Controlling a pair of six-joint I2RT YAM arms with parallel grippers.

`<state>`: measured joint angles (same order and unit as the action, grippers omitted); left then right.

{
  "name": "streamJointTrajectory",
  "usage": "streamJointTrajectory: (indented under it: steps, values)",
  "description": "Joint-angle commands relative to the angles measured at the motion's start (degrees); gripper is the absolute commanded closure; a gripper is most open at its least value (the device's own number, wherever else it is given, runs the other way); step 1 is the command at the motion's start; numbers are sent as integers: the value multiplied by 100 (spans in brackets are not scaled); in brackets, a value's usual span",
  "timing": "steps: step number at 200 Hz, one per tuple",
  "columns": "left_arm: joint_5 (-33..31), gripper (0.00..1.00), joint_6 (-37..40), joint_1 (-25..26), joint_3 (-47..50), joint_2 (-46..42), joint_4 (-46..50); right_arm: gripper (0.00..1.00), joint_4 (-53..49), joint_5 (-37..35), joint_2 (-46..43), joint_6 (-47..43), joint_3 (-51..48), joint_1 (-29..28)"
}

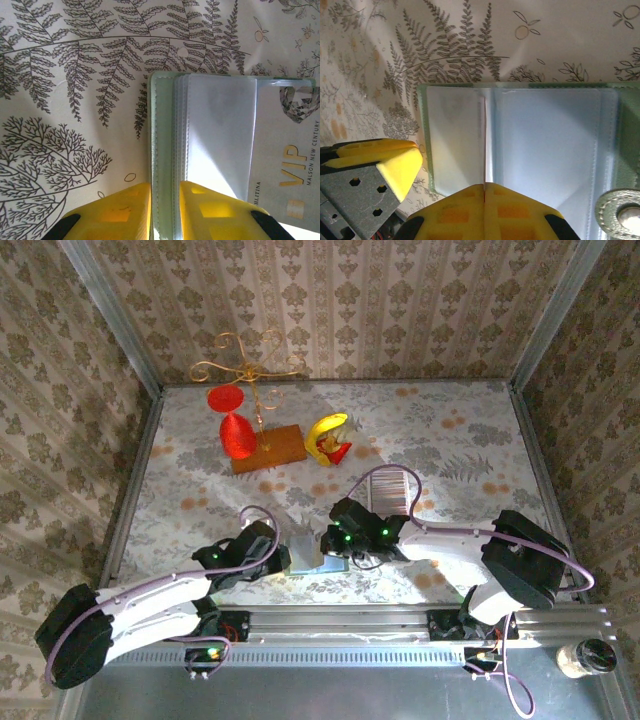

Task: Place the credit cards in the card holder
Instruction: Insert the credit card into the card slot.

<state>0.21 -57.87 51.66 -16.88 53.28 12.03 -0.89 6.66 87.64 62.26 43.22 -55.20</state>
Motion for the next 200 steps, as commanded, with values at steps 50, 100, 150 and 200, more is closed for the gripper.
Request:
streamJointTrajectory:
  steps: [50,100,150,200]
  values:
    - [-56,81,57,-16,177,244,-132,100,405,-134,116,331,-240,-17]
    - [-63,84,63,14,187,314,-151,100,583,-21,214,445,-295,-43]
    - [-56,88,91,46,168,459,-175,100,669,125,150,581,-390,-70]
    - [-38,90,115,66,144,541,-210,100,937,146,166,719,-516,-70]
